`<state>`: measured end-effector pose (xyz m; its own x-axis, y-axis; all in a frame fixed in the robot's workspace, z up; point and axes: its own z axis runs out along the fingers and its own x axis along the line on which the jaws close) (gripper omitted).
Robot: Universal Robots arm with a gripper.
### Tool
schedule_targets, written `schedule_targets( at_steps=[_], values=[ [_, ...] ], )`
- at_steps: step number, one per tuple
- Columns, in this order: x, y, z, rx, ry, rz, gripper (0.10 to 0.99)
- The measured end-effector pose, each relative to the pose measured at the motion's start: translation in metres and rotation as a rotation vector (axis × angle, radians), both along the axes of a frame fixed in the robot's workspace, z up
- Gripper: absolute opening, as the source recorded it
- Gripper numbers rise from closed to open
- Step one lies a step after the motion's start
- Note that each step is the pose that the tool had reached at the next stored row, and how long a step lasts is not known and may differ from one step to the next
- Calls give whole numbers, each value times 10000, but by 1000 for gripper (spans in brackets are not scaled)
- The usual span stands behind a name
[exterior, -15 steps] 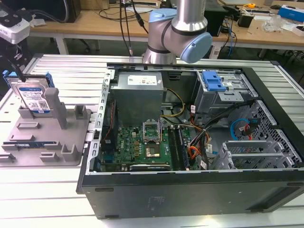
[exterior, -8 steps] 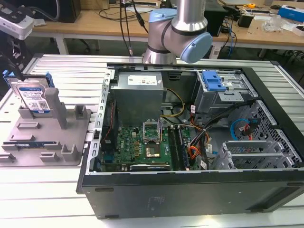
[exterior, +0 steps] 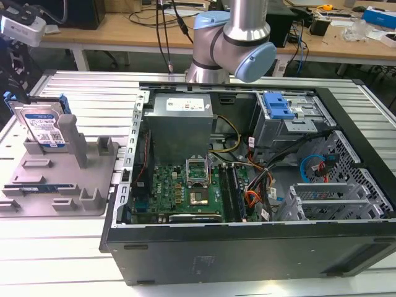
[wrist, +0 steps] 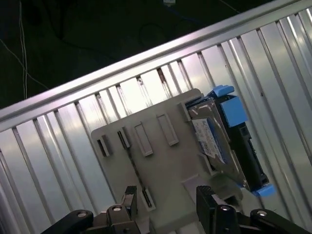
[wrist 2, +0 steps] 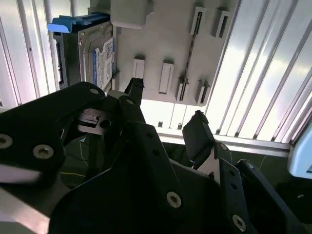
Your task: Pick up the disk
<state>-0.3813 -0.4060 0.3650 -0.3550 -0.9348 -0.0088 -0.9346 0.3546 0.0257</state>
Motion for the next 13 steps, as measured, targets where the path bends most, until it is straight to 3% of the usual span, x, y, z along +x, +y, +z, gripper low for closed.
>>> schedule_targets(
  at_steps=[7,13],
  values=[
    [0,1,-1,-92,-29,1400,600],
    [0,1,-1,-130,-26,1502,600]
  ],
)
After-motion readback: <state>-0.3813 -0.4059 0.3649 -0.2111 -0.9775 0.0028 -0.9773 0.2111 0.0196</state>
